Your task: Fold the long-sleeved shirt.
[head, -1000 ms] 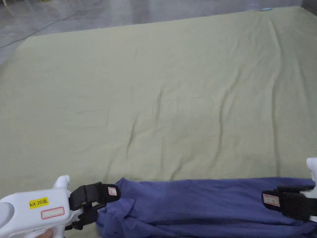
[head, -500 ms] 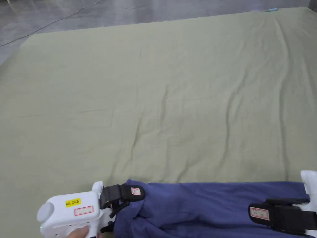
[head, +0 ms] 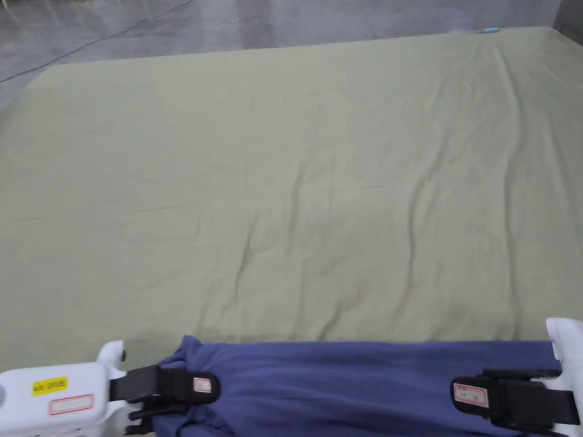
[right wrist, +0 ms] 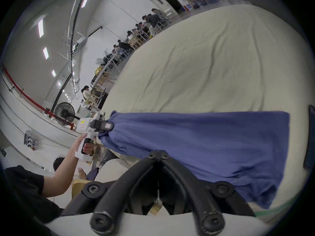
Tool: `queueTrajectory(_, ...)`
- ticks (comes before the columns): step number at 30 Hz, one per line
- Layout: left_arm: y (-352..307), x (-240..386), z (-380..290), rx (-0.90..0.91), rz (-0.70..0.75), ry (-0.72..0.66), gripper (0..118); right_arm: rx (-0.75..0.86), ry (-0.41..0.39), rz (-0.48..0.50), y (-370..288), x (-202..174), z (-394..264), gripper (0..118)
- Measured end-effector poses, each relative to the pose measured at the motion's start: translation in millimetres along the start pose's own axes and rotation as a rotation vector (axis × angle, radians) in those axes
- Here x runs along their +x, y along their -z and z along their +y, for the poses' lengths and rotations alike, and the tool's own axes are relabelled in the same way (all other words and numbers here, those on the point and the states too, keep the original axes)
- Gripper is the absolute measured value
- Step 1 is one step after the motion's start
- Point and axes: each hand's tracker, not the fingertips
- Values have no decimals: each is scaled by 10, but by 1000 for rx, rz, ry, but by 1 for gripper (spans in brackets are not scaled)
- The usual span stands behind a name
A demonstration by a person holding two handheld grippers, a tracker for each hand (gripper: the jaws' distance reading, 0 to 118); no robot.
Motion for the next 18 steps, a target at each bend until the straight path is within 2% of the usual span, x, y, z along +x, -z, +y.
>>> queueTrajectory(5,-822,-84,212,130,69,-22,16,21,-18,15,24,-185,51,0)
queueTrajectory(9,-1434,-256,468,211,214,-52,15,15,-62,20,100,-361,83,0)
queueTrajectory(11,-1625,-277,575,228,355,-41,16,9,-89,11,128,-441,96,0)
queueTrajectory(13,-1236,80,227,233,443,-31,16,8,-106,4,148,-501,102,0)
queueTrajectory(18,-953,279,195,244,428,-15,16,5,-114,-16,163,-571,86,0)
